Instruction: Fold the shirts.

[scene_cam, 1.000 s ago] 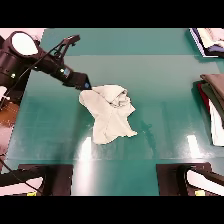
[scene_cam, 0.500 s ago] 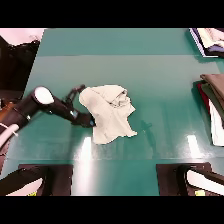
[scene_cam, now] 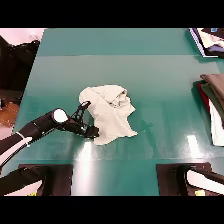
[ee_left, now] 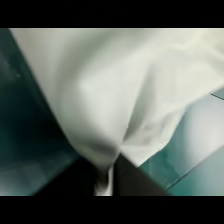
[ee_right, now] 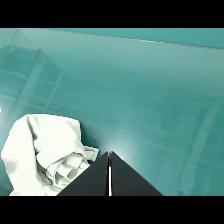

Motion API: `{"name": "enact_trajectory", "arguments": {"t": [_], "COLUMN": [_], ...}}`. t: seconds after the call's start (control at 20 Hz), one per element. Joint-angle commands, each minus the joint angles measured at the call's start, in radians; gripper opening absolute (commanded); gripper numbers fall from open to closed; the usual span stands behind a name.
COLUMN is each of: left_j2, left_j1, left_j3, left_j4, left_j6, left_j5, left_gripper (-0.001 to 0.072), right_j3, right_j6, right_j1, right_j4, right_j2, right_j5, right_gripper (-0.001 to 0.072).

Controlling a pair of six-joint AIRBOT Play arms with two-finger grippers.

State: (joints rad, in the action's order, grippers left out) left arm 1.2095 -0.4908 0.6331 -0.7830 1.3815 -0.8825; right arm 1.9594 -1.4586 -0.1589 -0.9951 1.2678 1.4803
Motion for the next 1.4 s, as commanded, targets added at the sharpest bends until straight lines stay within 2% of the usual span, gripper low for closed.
{"name": "enact_trajectory", "arguments": {"t": [0.0,0.1,0.25,0.35,0.4,0.7,0.85,1.15,1.2,1.25,1.3,1.35], "left_j2": [0.002,-0.027,-0.119,-0.191,-0.225,-0.280,-0.280,-0.280,-0.280,-0.280,-0.280,-0.280], "left_j1": [-0.011,-0.011,-0.011,-0.011,-0.011,-0.011,-0.011,-0.011,-0.011,-0.011,-0.011,-0.011], "left_j3": [0.039,0.147,0.327,0.427,0.464,0.523,0.523,0.523,0.523,0.523,0.523,0.523], "left_j4": [-0.004,-0.181,-0.546,-0.742,-0.799,-0.829,-0.829,-0.829,-0.829,-0.828,-0.829,-0.830], "left_j6": [-0.001,0.044,0.175,0.214,0.218,0.240,0.244,0.256,0.266,0.270,0.270,0.272], "left_j5": [-0.044,-0.186,-0.385,-0.480,-0.508,-0.536,-0.538,-0.541,-0.541,-0.541,-0.541,-0.541], "left_gripper": [0.0034,0.0034,0.0034,0.0034,0.0034,0.0035,0.0034,0.0034,0.0035,0.0034,0.0034,0.0034], "right_j3": [0.000,0.000,-0.069,-0.173,-0.223,-0.418,-0.423,-0.423,-0.423,-0.423,-0.423,-0.422], "right_j6": [0.000,0.000,0.002,0.014,0.026,0.092,0.109,0.117,0.117,0.117,0.118,0.126], "right_j1": [0.001,0.019,0.129,0.219,0.259,0.463,0.513,0.546,0.546,0.546,0.546,0.546], "right_j4": [0.007,0.036,0.035,0.035,0.035,0.035,0.066,0.095,0.094,0.095,0.095,0.095], "right_j2": [0.006,0.036,0.098,0.139,0.164,0.342,0.417,0.480,0.483,0.484,0.483,0.479], "right_j5": [0.015,0.059,0.096,0.041,0.007,-0.208,-0.241,-0.255,-0.260,-0.269,-0.280,-0.286], "right_gripper": [0.0019,0.0019,0.0039,0.0499,0.0560,0.0559,0.0559,0.0553,0.0527,0.0340,0.0112,0.0018]}}
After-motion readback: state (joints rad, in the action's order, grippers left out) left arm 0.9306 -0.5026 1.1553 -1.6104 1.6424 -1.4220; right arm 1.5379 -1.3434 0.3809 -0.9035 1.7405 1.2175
